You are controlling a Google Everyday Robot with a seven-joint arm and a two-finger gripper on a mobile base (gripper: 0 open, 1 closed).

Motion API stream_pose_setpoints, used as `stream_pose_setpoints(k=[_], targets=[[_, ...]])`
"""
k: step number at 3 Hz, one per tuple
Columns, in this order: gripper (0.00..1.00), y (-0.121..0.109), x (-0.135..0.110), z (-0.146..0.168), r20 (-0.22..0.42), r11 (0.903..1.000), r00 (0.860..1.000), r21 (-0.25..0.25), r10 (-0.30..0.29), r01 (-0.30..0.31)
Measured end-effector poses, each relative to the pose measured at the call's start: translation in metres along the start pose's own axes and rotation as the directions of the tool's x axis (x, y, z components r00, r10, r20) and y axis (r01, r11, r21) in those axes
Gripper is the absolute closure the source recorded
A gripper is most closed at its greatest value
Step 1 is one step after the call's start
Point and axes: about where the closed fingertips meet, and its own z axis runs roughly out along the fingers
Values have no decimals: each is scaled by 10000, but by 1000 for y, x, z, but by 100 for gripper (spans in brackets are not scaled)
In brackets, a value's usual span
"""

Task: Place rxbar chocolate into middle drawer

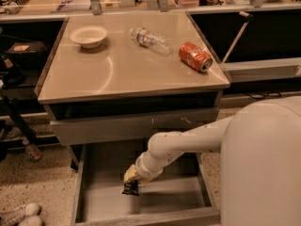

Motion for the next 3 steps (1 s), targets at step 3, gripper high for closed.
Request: stream_pose_setpoints(k=[3], targets=[[100, -30, -24, 53, -247, 9956, 9967, 532, 780, -766]])
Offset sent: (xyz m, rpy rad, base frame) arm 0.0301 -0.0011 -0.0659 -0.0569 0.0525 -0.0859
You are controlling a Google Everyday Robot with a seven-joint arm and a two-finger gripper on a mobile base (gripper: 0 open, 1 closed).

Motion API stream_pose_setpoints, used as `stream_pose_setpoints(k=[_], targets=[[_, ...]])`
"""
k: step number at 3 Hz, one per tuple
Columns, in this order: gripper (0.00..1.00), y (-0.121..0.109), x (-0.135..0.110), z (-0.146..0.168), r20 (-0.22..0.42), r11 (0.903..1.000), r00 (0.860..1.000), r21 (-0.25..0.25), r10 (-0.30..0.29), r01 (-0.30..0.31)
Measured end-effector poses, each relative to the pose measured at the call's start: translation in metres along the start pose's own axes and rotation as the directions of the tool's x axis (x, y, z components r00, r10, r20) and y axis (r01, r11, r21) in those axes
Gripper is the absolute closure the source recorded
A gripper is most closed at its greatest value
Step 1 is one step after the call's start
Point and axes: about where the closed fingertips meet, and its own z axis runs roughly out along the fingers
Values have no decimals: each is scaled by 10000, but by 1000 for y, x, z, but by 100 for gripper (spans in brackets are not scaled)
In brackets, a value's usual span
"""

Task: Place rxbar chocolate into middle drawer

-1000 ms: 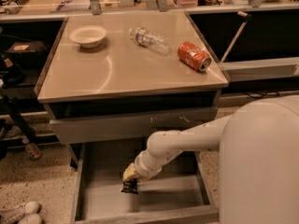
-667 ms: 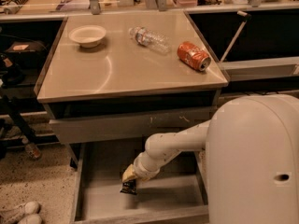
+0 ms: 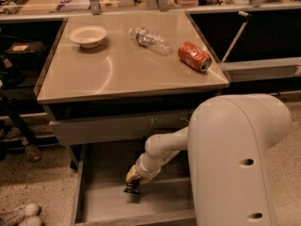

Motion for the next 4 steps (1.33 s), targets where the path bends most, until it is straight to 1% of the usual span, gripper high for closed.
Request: stream_pose_setpoints(k=[1, 2, 4], targets=[[100, -9, -12, 7, -22, 9997, 10000, 218, 95, -94], [81, -9, -13, 8, -16, 9997, 9999, 220, 100, -99], [35, -9, -13, 8, -17, 9997, 9999, 220, 99, -99]])
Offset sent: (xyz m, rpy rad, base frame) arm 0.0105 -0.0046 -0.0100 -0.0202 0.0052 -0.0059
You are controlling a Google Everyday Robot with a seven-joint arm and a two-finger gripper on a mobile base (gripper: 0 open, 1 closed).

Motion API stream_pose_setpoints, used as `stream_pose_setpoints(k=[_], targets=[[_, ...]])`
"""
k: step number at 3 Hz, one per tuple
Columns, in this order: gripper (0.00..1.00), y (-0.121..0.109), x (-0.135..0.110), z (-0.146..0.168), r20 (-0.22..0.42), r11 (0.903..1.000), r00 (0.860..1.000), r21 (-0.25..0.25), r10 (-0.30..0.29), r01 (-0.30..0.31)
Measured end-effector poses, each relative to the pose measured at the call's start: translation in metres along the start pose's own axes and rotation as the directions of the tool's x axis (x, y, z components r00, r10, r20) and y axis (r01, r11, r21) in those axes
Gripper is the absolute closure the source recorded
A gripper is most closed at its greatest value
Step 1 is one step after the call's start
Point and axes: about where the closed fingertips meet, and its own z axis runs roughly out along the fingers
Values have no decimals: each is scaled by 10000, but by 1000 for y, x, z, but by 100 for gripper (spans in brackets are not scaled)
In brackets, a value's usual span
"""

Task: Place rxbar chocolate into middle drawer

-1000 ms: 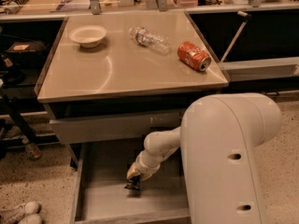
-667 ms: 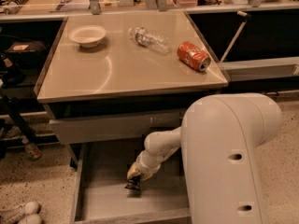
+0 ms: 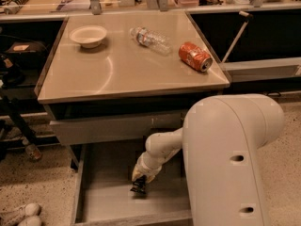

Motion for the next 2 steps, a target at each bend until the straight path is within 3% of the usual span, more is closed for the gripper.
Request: stream_pose_setpoints(k=[1, 2], targets=[[11, 0, 0, 0, -1, 10000, 10000, 0, 0, 0], [0, 0, 0, 0, -1, 10000, 10000, 0, 0, 0]])
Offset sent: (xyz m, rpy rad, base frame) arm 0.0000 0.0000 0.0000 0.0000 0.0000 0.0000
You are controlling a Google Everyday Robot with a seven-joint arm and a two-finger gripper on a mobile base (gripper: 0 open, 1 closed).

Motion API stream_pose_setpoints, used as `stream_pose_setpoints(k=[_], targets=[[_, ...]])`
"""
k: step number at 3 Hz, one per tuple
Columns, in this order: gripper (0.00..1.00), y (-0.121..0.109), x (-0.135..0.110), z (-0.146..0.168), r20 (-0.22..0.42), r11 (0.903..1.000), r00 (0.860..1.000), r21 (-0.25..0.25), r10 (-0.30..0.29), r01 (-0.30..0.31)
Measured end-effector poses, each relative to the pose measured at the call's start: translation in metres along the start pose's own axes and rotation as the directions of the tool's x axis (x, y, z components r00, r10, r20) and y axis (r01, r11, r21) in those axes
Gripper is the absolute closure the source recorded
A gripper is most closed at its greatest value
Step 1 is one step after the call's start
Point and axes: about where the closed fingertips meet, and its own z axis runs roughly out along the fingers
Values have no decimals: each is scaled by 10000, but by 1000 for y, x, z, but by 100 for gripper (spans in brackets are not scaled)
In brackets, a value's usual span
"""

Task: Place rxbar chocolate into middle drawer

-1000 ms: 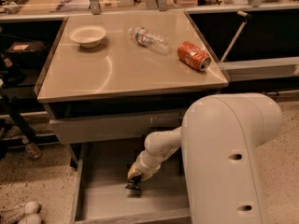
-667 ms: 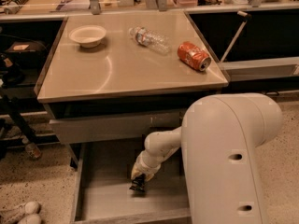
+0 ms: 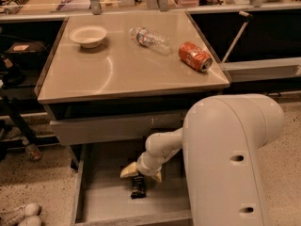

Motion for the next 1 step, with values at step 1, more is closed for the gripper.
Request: stream_pose_setpoints(k=[1], targets=[[0, 0, 0, 0, 0, 10000, 10000, 0, 0, 0]])
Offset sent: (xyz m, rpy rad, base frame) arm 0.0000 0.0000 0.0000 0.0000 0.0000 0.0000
